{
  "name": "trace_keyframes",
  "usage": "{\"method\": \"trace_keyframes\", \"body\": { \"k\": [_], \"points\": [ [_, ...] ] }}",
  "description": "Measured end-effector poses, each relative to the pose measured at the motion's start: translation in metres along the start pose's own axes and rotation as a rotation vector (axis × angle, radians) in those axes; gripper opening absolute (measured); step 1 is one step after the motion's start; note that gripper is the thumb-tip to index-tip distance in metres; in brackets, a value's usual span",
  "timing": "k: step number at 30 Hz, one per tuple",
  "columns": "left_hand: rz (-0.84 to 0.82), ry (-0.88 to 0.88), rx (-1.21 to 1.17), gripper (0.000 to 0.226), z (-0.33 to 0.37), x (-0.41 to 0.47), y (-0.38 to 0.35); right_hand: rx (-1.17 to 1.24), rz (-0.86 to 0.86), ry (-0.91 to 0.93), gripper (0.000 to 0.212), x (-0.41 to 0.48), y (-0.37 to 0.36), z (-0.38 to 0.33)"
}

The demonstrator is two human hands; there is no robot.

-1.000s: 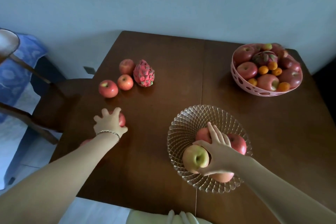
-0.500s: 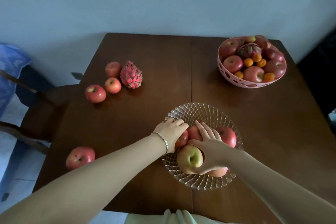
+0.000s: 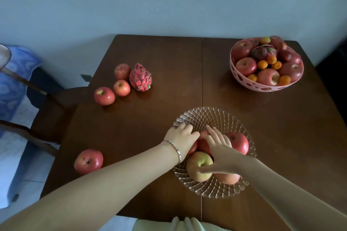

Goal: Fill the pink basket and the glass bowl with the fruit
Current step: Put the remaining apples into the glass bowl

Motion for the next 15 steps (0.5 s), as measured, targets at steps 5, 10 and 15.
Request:
{"method": "trace_keyframes", "body": {
  "k": [5,10,15],
  "points": [
    [-0.008,0.046,-0.013,0.055,0.006,0.004,-0.002,0.037,-0.009,-0.034,0.112,0.003,0.001,0.001],
    [-0.027,0.269,-0.418,0.109,-0.015,-0.008,-0.006,0.195,0.012,-0.123,0.107,0.008,0.008,-0.019],
    [0.051,0.492,-0.525,0.098,-0.054,-0.046,-0.014,0.033,0.006,-0.054,0.084,0.008,-0.003,-0.023]
  ]
}}
Point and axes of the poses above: each hand's wrist, its own x-axis towards the middle knuckle, its own y-axis out of the back of the hand, z = x × y, the point moved 5 cm from there along x, towards the middle knuckle, and after that the axes turned 14 degrees about z, right-handed, at the moved point
